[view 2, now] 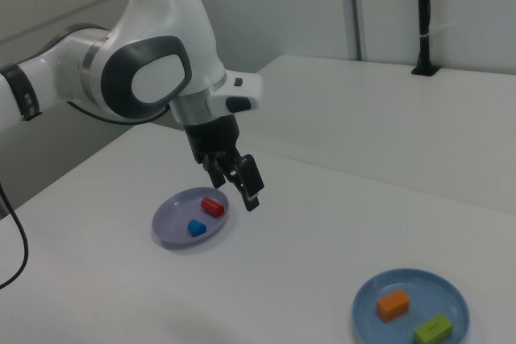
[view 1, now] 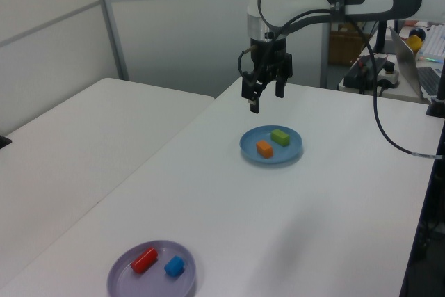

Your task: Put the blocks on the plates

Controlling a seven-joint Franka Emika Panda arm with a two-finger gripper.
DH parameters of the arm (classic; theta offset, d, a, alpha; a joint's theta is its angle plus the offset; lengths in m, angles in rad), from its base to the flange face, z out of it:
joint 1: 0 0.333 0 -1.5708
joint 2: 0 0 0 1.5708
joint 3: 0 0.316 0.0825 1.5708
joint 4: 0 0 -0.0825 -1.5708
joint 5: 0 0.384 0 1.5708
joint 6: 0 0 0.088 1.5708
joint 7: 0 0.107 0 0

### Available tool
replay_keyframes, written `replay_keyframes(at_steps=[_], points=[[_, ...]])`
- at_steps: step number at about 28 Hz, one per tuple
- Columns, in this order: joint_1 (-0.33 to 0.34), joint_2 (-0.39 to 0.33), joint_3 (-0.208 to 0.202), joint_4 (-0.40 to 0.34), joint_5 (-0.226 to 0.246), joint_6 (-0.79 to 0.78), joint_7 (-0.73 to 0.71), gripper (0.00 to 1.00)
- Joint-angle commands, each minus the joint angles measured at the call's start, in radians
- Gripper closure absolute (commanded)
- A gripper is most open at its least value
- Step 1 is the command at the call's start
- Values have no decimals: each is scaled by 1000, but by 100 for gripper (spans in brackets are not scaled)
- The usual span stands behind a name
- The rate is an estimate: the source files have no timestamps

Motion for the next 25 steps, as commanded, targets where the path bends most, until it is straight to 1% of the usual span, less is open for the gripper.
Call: replay_keyframes(at_steps=[1,5,9,14,17,20,25], points=[[-8,9,7,9,9,13,-57,0],[3,18,17,9,10,13,-58,0],[47,35,17,11,9,36,-47,0],[79,57,17,11,9,80,-44,0],[82,57,17,14,6,86,-46,0],[79,54,15,43,6,73,-49,0],[73,49,7,75,4,-15,-55,0]])
